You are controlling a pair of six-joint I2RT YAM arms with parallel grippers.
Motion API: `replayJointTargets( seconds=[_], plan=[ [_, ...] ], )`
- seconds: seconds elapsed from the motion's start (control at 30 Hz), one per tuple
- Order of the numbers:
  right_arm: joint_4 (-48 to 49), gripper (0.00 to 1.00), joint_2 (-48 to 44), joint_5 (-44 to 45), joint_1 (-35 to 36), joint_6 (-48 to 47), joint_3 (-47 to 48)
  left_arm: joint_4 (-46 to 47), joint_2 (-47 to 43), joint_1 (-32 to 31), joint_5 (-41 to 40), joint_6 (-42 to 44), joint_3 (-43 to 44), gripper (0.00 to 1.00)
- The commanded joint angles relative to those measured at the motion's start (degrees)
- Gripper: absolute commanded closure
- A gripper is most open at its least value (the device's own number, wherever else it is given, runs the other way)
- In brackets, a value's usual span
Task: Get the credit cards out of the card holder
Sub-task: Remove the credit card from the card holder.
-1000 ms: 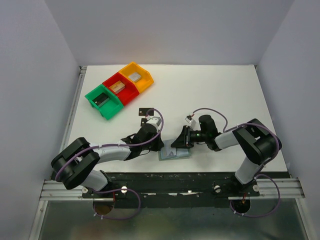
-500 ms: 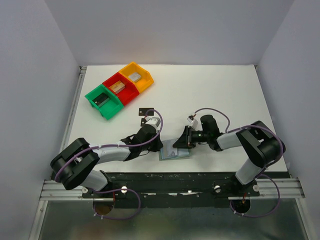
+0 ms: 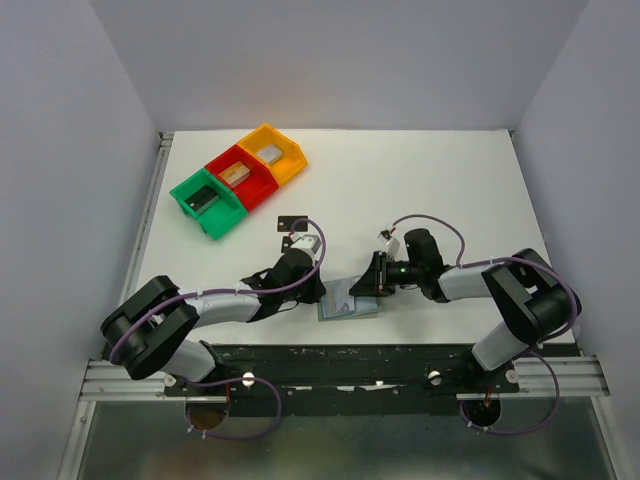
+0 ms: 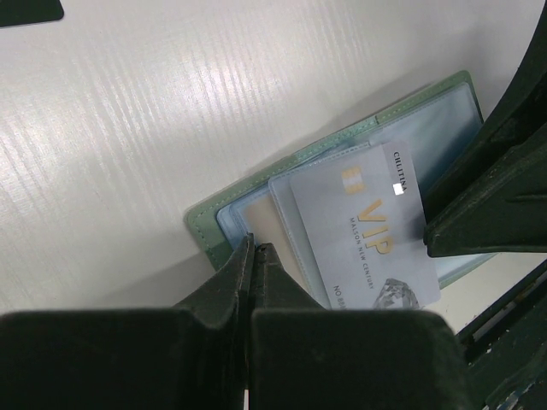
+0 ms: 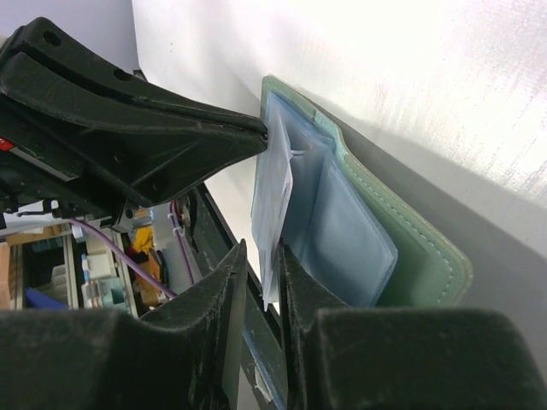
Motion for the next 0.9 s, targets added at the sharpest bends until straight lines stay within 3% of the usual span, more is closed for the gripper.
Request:
replayJointTargets(
  seconds=[0.0, 0.47, 0.87],
  plan=[
    [-1.81, 0.73, -1.28, 0.93, -0.48, -1.35, 0.06, -3.06, 0.79, -0.05, -1.99, -0.04, -0.68, 1.0],
    [0.29, 0.64, 2.05, -1.26, -0.39, 0.32, 1.46, 0.63, 2.46, -0.22, 2.47, 2.15, -0.15, 1.0],
    [9.87, 0.64, 7.24, -5.39, -0.48, 6.21, 2.61, 1.51, 4.3, -0.22, 4.16, 2.86, 0.73, 1.0]
  ],
)
